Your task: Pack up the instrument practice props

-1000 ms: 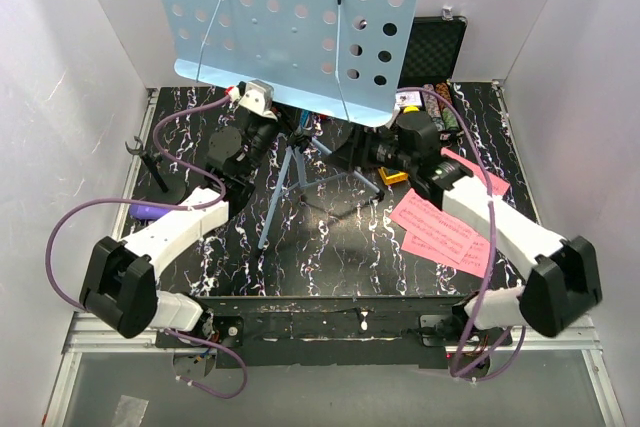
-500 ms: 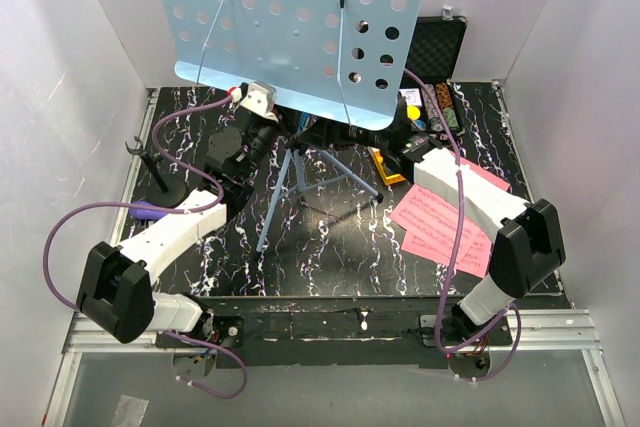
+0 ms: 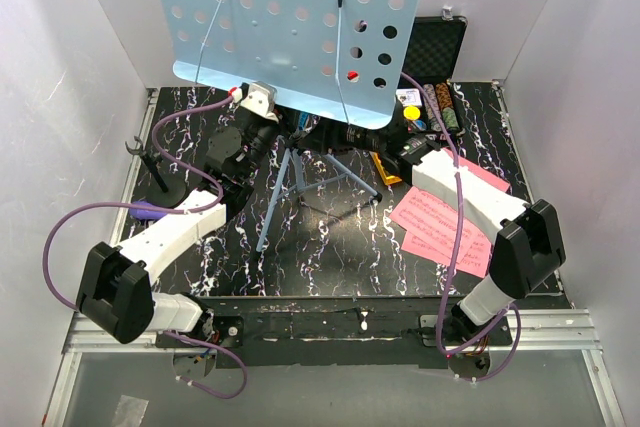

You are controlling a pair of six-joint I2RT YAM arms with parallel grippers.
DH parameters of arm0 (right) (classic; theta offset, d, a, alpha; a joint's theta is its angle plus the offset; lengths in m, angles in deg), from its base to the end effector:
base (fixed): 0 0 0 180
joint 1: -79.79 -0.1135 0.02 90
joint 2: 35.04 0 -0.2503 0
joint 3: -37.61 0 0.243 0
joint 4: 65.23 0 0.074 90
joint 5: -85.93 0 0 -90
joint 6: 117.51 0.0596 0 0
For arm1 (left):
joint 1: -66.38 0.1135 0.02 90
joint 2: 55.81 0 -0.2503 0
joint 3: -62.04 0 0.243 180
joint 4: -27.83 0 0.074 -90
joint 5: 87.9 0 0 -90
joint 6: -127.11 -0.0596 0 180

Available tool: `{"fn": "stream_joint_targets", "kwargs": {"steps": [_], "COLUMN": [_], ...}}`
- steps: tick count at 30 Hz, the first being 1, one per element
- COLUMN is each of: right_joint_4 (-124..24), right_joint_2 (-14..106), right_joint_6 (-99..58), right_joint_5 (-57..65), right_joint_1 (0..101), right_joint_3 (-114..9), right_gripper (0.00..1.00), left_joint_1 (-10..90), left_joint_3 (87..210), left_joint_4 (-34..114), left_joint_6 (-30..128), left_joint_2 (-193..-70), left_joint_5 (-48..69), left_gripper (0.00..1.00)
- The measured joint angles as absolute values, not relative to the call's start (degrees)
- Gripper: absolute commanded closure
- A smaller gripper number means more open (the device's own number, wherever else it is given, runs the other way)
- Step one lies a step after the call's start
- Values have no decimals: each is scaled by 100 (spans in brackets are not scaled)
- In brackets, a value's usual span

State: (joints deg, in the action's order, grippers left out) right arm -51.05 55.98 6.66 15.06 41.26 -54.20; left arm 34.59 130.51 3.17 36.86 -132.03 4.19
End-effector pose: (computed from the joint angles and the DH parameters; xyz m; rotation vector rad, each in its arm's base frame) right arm 0.2962 0.2608 0.3369 -0.3325 1.9328 1.1740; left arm 0.2785 -0.1751 0.3627 0.3869 1.2324 -0.4962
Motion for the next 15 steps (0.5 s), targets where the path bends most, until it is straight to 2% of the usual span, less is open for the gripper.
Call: {"fn": "stream_joint_targets", "kwargs": {"steps": [4,7,9,15], "right_joint_4": [-5177,-5184,-5145,-5079], "right_joint_2": [5565,5567,5576,5609], "right_joint_6": [682,677,680,712], "right_joint_5": [1423,1360,1320,1320], "right_joint_1": [4089,4065,4065,4039], "right_joint_3": [-5337,-5337,-5346,-5412], "right_gripper": [47,54,54,42], "left_joint_1": [3455,3455,3455,3452], "left_joint_3": [13051,13051,13051,13073], "left_joint_4": [337,346,363,494], "left_joint_6": [3651,3638,3625,3581], "left_joint_2": [-13199,-13195,-13181,-13138], "left_joint_5": [382,362,358,305], "left_gripper": [100,100,100,100]}}
